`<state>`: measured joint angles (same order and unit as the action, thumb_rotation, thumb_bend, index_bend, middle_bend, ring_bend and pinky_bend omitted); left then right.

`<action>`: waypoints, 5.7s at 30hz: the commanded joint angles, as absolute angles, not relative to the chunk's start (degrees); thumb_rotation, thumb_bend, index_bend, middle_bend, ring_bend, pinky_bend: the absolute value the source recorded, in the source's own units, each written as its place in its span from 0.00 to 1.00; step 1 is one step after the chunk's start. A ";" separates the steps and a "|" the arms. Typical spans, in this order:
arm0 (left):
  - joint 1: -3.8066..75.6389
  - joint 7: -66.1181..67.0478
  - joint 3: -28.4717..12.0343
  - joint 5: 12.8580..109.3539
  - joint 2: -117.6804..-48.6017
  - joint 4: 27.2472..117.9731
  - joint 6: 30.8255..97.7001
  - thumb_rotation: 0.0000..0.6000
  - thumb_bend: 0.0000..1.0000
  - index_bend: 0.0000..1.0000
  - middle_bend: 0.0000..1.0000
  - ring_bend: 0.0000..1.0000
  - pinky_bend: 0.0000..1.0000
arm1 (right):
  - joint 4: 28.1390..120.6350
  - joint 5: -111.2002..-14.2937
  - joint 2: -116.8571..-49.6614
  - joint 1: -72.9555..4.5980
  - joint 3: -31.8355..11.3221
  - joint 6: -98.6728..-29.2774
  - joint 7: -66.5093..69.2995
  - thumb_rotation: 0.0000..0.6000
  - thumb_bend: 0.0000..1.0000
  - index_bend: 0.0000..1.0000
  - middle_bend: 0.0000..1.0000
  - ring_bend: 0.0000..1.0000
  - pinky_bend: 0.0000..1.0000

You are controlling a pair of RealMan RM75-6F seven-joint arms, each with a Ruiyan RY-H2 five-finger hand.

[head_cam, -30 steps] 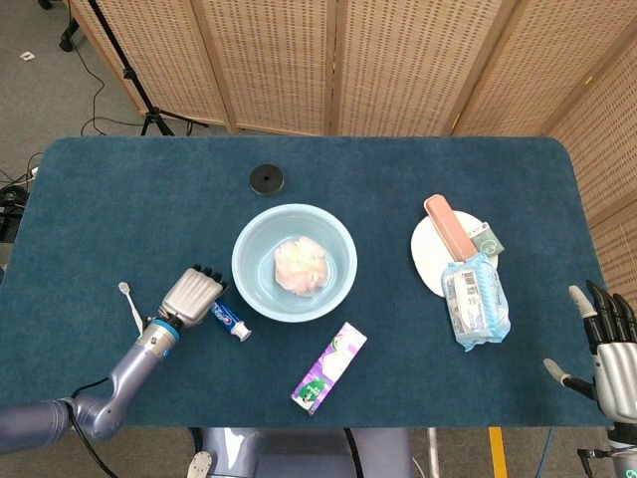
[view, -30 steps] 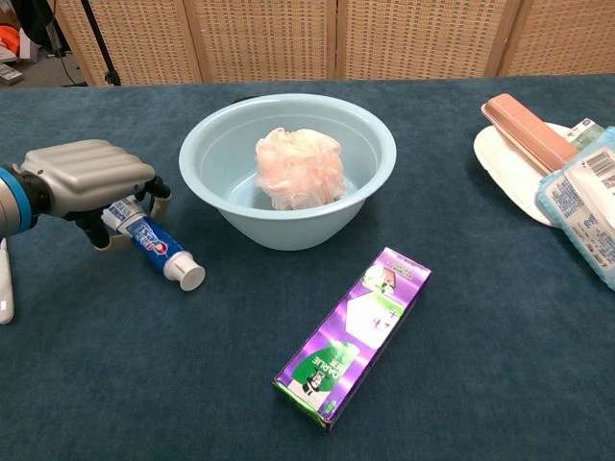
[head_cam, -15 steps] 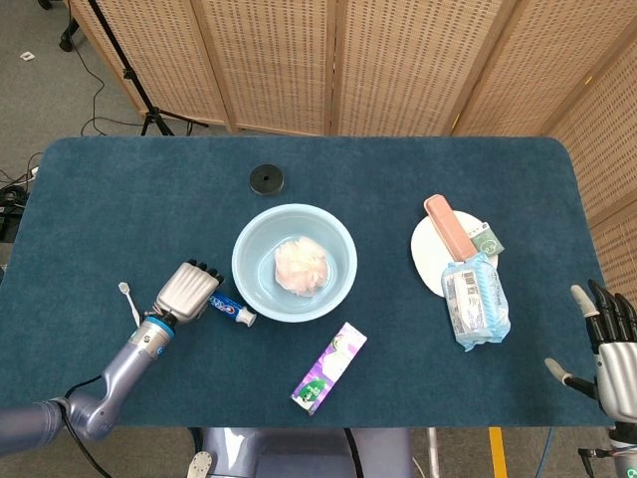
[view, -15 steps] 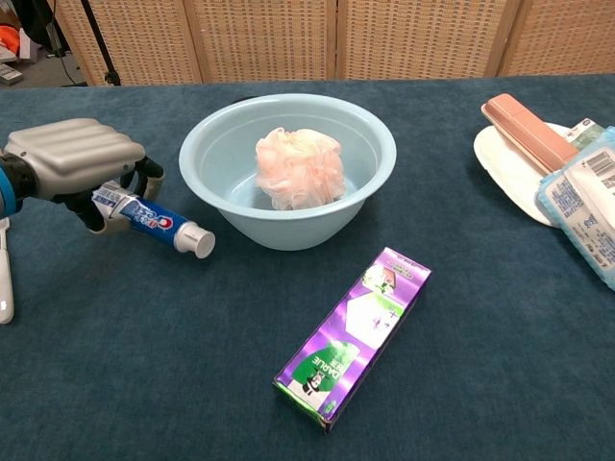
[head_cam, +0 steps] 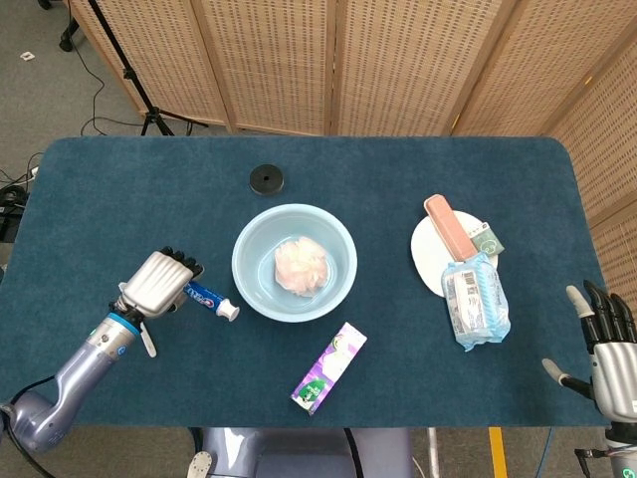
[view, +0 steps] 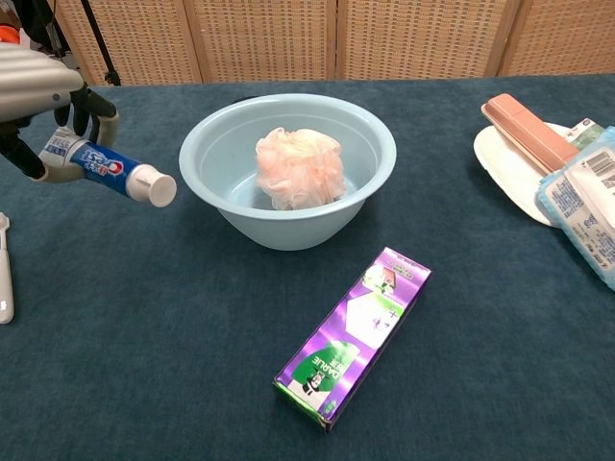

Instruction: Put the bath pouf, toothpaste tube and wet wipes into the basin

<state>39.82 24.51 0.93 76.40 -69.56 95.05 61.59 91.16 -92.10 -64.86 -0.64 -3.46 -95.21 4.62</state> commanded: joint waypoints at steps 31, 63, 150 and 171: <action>49.30 41.22 -14.97 58.63 -81.64 100.36 64.04 1.00 0.36 0.84 0.53 0.43 0.43 | 91.04 -92.05 -63.58 -0.43 -3.34 -94.32 9.93 1.00 0.05 0.00 0.00 0.00 0.00; 55.01 49.87 -13.54 44.89 -88.54 96.06 66.22 1.00 0.21 0.06 0.00 0.00 0.08 | 89.90 -91.11 -62.56 -0.67 -3.62 -93.21 14.92 1.00 0.05 0.00 0.00 0.00 0.00; 13.31 5.04 2.10 81.93 -67.24 87.58 75.78 1.00 0.18 0.03 0.00 0.00 0.05 | 93.55 -73.22 -56.69 -26.23 -8.60 -49.51 -1.52 1.00 0.05 0.00 0.00 0.00 0.00; 12.72 10.08 1.98 83.19 -69.09 88.24 75.38 1.00 0.18 0.03 0.00 0.00 0.05 | 77.47 -90.69 -61.60 -27.06 0.09 -50.63 17.86 1.00 0.05 0.00 0.00 0.00 0.00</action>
<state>12.75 10.05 1.99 83.15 -69.08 88.20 75.34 77.96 -90.10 -60.94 -26.95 -0.47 -50.37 17.37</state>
